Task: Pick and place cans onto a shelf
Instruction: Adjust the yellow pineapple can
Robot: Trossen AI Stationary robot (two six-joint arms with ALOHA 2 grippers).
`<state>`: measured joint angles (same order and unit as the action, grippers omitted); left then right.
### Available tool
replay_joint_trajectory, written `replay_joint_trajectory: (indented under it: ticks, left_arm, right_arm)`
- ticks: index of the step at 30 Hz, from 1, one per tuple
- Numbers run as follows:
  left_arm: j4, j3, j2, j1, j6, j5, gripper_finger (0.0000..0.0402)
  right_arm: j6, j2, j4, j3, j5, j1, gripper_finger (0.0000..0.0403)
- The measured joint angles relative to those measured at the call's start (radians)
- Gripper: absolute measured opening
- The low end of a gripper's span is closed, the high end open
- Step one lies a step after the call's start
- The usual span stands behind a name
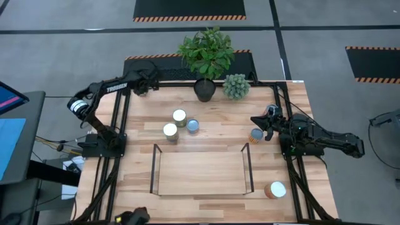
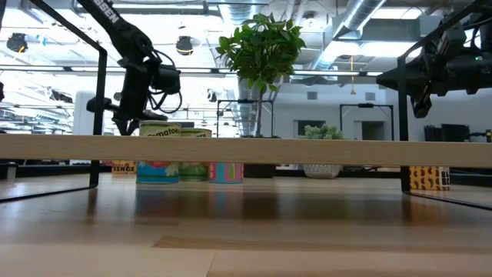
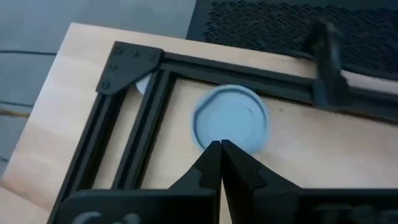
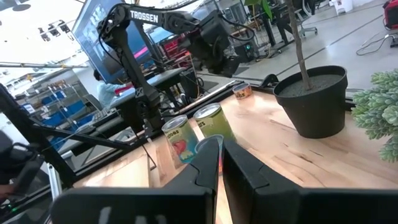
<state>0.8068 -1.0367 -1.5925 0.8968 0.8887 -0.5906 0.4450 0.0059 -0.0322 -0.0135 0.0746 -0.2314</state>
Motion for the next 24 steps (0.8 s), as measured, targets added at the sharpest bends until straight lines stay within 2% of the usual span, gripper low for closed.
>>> replay_joint_trajectory:
  ticks: [7,14,24]
  left_arm:
    - [-0.020,0.000,0.000,0.059,-0.028,0.005,0.0000]
    - [-0.190,0.000,-0.004,0.094,-0.062,0.008,0.0000]
    - [-0.186,-0.001,-0.014,0.121,-0.118,0.030,0.0000]
  right_arm:
    - [-0.001,0.000,0.003,0.000,0.001,0.000,0.0047]
    - [-0.007,0.000,0.005,0.000,0.003,0.000,0.0047]
    - [-0.008,0.000,0.003,0.000,0.004,0.000,0.0047]
